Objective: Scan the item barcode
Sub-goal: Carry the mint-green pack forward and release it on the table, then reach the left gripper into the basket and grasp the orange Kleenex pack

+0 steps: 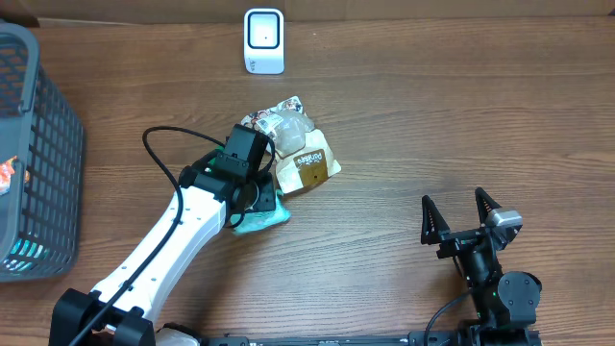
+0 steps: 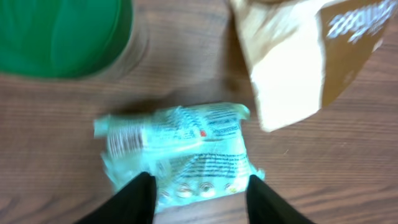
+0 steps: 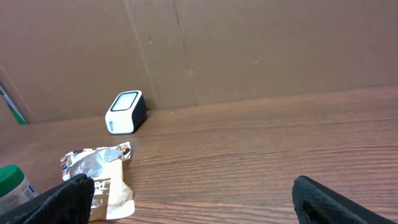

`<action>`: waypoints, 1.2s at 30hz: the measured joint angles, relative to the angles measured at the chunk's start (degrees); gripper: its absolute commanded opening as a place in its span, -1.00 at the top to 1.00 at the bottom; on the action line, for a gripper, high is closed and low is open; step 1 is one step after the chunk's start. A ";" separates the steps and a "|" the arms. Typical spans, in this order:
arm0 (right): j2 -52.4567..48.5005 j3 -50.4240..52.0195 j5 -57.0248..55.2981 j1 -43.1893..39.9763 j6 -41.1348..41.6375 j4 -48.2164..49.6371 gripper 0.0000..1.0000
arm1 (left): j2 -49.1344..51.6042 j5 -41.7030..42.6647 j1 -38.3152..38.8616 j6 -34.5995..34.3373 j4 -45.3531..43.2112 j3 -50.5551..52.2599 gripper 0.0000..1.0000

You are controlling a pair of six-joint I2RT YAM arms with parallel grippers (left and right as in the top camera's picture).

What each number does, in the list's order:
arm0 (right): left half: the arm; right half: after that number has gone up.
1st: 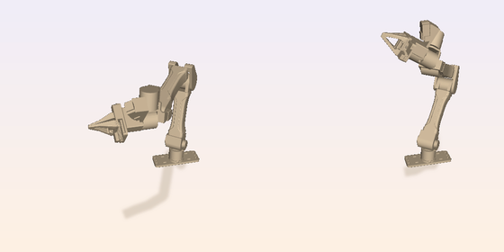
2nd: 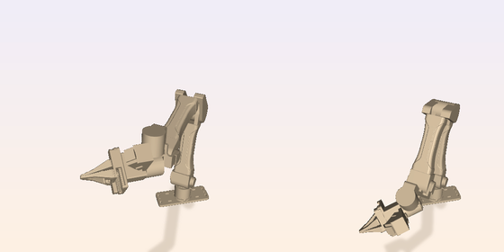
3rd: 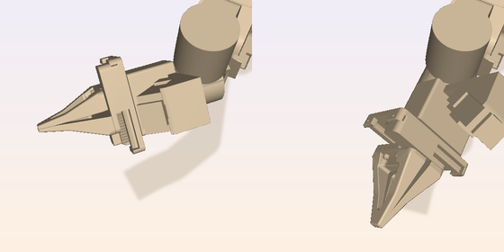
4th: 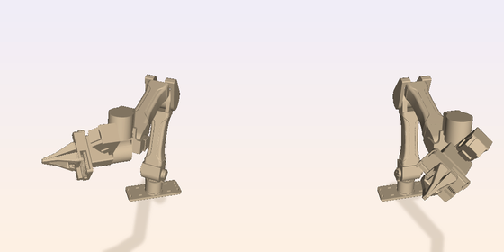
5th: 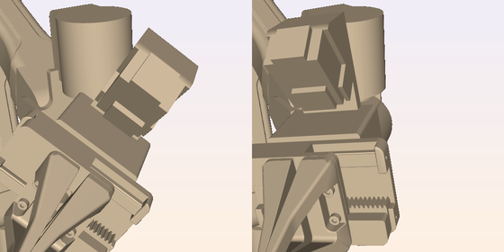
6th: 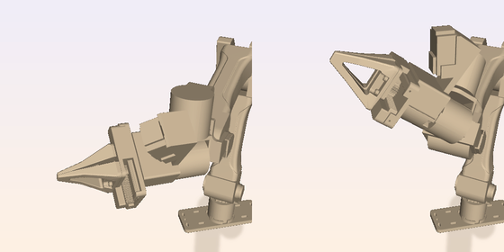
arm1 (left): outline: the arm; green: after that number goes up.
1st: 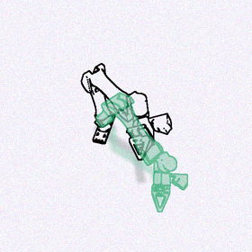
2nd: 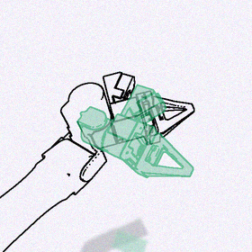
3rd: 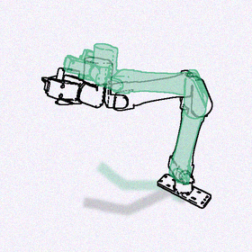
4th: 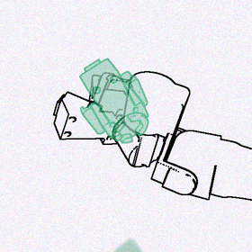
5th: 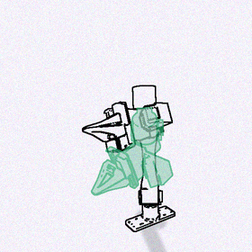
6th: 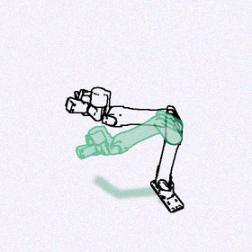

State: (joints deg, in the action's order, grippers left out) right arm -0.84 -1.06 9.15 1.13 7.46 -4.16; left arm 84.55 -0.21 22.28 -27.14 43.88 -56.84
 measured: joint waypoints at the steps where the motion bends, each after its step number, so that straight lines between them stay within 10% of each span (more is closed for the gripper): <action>1: 0.00 0.00 0.00 0.00 -0.02 0.00 -1.00 | 0.00 -0.02 0.04 0.00 -1.33 0.02 -0.05; 9: 0.00 0.00 -0.02 0.00 0.00 0.02 -1.00 | 0.02 1.07 0.04 0.52 -0.55 -4.22 -0.07; 18: 0.00 0.00 -0.04 0.00 0.02 0.00 -1.00 | 0.00 -3.91 -4.02 4.04 20.98 -39.21 -0.47; 36: 0.02 0.00 0.00 0.00 -0.02 0.02 -1.00 | 0.85 -9.88 -53.33 3.45 28.98 -58.71 -0.57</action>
State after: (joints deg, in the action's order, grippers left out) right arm -0.82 -1.06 9.15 1.13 7.44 -4.14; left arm 85.41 -10.09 -31.05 -23.68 72.86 -115.55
